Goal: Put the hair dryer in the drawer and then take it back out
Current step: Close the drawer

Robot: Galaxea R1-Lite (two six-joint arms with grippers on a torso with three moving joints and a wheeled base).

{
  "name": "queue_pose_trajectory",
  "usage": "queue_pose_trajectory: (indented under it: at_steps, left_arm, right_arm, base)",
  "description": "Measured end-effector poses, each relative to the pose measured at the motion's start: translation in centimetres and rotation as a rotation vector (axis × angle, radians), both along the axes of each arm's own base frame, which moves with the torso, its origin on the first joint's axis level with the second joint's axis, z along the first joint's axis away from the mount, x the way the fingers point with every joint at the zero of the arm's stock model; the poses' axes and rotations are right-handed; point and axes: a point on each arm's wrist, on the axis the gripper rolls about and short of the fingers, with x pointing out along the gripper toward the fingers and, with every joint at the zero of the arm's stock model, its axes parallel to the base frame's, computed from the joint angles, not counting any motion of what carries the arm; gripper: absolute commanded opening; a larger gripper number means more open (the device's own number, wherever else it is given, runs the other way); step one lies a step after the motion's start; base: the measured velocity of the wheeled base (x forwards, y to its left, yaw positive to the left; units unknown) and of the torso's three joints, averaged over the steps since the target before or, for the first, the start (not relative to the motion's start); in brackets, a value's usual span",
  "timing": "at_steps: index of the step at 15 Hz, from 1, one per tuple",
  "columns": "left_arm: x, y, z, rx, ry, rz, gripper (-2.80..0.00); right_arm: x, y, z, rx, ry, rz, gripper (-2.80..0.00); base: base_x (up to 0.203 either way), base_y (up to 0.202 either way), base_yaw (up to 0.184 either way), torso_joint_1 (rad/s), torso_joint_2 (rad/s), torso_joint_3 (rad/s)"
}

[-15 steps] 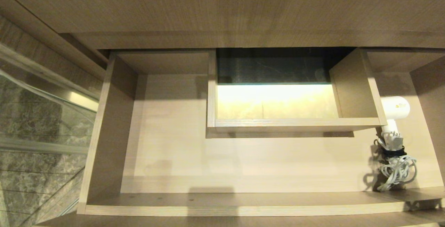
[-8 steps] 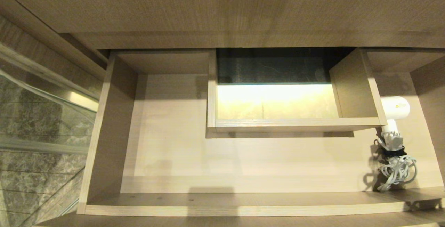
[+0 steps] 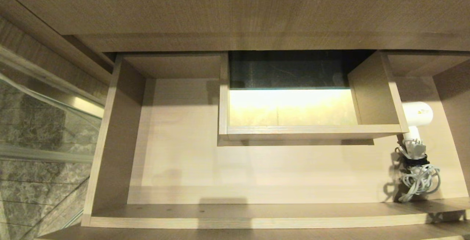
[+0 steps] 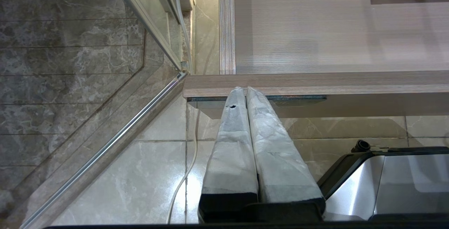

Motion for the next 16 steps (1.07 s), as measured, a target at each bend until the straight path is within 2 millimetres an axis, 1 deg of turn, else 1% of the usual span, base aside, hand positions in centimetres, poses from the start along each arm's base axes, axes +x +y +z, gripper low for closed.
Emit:
queue_pose_trajectory:
  at_steps: [7,11,16]
  left_arm:
    - [0.0,0.0,0.0,0.0,0.0,0.0,-2.8]
    - [0.0,0.0,0.0,0.0,0.0,0.0,-2.8]
    - [0.0,0.0,0.0,0.0,0.001,0.0,-2.8]
  right_arm:
    - [-0.4,0.2,-0.1,0.013,-0.006,0.018,-2.8]
    - [-1.1,0.9,-0.6,0.068,-0.031,0.169,-2.8]
    - [-1.1,1.1,-0.4,0.086,-0.044,0.221,-2.8]
  base:
    - [0.0,0.0,0.0,0.0,0.0,0.0]
    - [0.0,0.0,0.0,0.0,0.0,0.0]
    - [0.0,0.0,0.0,0.0,0.0,0.0]
